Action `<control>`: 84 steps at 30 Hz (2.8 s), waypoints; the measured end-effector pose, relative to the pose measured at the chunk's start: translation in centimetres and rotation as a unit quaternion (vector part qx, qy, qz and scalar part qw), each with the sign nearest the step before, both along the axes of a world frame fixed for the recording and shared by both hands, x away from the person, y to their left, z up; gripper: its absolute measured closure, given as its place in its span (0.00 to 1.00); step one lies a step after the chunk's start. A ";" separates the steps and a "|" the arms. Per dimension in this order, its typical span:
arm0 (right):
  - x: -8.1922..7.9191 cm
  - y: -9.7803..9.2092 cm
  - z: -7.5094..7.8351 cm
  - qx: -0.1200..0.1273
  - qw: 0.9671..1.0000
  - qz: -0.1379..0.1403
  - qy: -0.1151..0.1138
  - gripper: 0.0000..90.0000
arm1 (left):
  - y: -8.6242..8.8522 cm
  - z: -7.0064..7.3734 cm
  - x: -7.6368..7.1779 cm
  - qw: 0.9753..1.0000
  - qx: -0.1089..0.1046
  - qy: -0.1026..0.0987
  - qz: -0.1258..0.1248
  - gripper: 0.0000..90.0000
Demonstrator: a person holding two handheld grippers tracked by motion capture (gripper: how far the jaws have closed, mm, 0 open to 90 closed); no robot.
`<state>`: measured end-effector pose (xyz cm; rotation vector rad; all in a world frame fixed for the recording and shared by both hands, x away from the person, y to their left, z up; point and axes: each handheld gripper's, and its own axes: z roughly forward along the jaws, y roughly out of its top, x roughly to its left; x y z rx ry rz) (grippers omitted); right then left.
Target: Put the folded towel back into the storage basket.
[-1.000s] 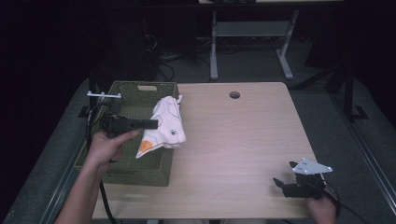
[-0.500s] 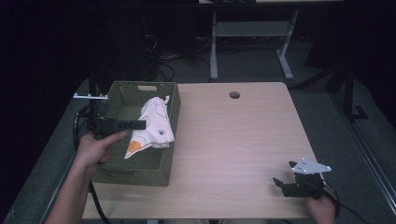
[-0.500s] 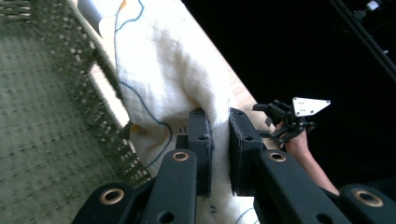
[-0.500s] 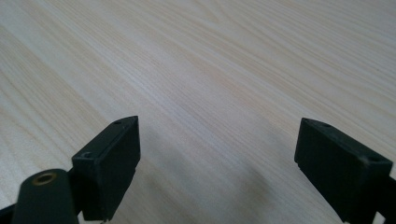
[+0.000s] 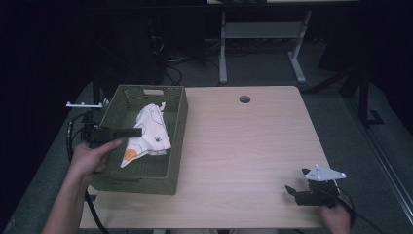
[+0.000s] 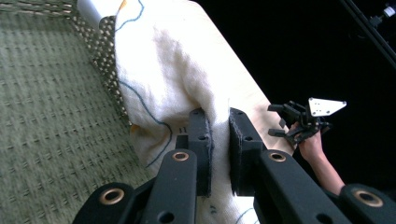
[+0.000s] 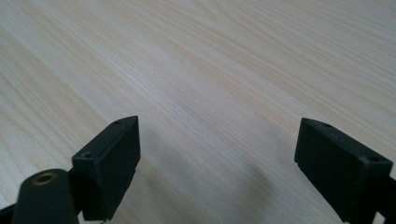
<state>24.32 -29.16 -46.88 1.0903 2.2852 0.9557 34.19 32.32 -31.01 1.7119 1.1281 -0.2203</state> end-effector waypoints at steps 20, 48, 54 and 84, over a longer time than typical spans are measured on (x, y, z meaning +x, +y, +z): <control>-0.2 -0.3 0.1 -0.001 1.000 -0.003 0.000 0.15 | 0.8 -1.8 2.3 0.997 0.077 0.012 -0.013 0.91; -0.3 0.0 0.3 -0.005 1.000 0.025 0.005 0.15 | -0.4 -4.1 7.1 0.963 0.267 0.034 -0.029 0.68; -0.2 0.5 0.1 -0.018 0.999 0.041 0.012 0.15 | -0.7 -4.6 6.5 0.963 0.264 0.040 -0.040 0.72; -0.4 1.0 0.2 -0.024 0.998 0.061 0.010 0.15 | -7.3 -11.5 7.5 0.895 0.411 0.126 -0.117 0.74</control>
